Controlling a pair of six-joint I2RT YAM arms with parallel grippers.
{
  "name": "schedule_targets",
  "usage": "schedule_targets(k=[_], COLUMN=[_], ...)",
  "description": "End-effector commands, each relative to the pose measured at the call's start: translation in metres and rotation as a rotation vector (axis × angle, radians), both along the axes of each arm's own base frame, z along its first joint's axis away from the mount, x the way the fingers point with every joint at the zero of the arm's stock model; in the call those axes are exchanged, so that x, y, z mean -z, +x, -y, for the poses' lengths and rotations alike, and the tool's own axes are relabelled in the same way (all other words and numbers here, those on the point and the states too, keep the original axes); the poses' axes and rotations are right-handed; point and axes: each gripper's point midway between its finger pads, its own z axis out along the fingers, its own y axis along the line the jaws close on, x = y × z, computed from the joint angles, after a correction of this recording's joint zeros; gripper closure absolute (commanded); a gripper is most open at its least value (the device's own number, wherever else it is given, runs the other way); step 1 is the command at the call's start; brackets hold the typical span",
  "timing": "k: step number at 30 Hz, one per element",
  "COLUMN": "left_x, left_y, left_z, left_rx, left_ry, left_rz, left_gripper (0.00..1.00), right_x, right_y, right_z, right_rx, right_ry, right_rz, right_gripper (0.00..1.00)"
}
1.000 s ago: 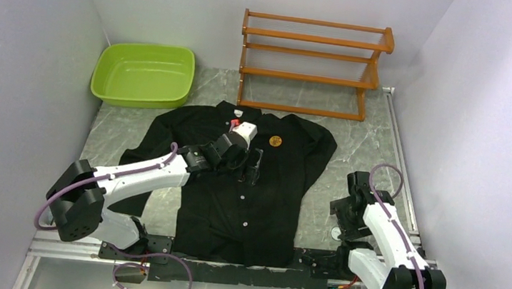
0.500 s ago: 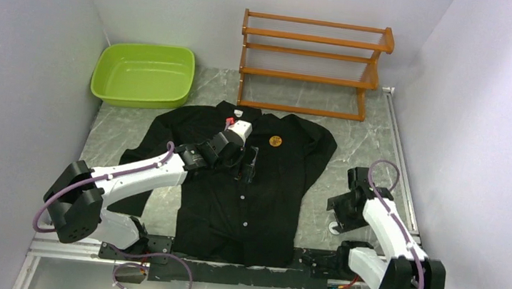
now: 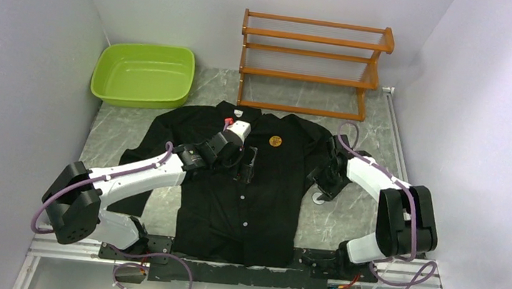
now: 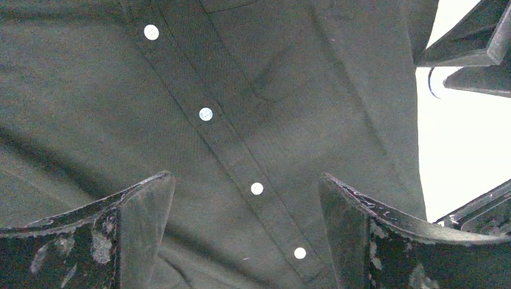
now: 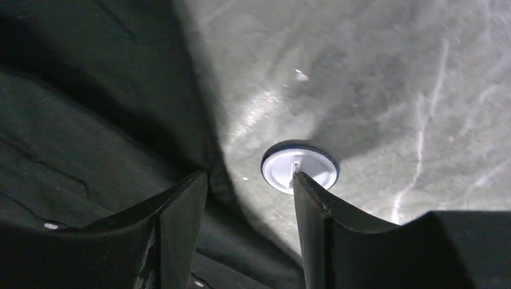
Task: Pin the brooch onto the clothing
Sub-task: Pick up the brooch from the center of the board.
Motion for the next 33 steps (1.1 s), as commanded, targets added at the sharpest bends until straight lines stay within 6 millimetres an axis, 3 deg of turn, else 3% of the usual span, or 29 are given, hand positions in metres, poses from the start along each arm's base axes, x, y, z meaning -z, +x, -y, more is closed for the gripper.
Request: schedule_targets(k=[1,7,14,22,27,33], left_x=[-0.006,-0.005,-0.002,-0.003,-0.003,-0.001], left_y=[0.0,0.001,0.002,0.001,0.001,-0.001], left_z=[-0.003,-0.001,0.001,-0.005,-0.008,-0.003], left_rx=[-0.029,-0.018,-0.015,-0.031,-0.035,-0.026], left_ry=[-0.024,-0.021,-0.013,-0.003,0.002,-0.009], left_rz=[0.004,0.005,-0.004,-0.001,0.003,-0.011], left_gripper=[0.06,0.06,0.06,0.06,0.06,0.06], right_x=[-0.005,-0.007,0.0,0.01,0.007,-0.006], right_y=[0.029,0.015,0.016,0.008,0.004,0.002], right_z=[0.006,0.02,0.022,0.024,0.026,0.016], right_rx=[-0.028,-0.03,-0.028,-0.008,-0.026,-0.054], right_ry=[-0.055,-0.117,-0.133,-0.106,-0.108,-0.052], right_rz=[0.193,0.186,0.161,0.112,0.111,0.135], right_gripper=[0.41,0.44,0.75,0.8,0.78,0.57])
